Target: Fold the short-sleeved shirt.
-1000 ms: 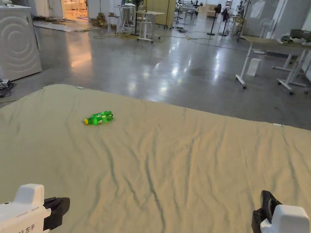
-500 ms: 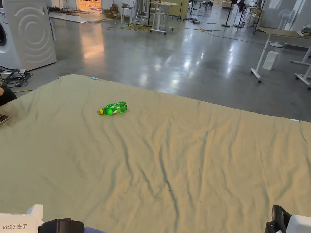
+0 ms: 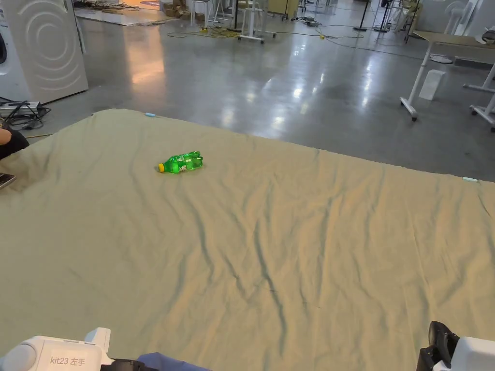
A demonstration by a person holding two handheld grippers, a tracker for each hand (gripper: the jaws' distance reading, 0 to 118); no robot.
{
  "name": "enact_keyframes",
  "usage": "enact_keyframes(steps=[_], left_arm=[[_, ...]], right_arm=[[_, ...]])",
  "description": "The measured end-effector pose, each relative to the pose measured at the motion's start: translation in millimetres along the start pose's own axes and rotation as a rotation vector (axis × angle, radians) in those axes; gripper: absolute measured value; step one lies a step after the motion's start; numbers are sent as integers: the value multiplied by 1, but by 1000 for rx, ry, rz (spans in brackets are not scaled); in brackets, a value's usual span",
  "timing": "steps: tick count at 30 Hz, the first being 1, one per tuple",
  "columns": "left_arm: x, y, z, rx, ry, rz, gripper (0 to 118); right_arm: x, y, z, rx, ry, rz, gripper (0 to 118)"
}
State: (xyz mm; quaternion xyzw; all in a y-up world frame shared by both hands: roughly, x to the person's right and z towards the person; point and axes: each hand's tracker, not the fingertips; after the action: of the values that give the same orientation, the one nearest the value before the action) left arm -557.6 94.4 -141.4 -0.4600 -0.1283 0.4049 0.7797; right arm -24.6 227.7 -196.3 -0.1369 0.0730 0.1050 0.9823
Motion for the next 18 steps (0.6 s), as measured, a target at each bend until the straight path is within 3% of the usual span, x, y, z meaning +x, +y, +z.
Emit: enact_keyframes(steps=[11, 18], left_arm=[[40, 18, 36, 1, 64, -70, 14], [52, 46, 107, 70, 275, -86, 14]], right_arm=[[9, 2, 1, 3, -11, -3, 0], [10, 6, -3, 11, -7, -3, 0]])
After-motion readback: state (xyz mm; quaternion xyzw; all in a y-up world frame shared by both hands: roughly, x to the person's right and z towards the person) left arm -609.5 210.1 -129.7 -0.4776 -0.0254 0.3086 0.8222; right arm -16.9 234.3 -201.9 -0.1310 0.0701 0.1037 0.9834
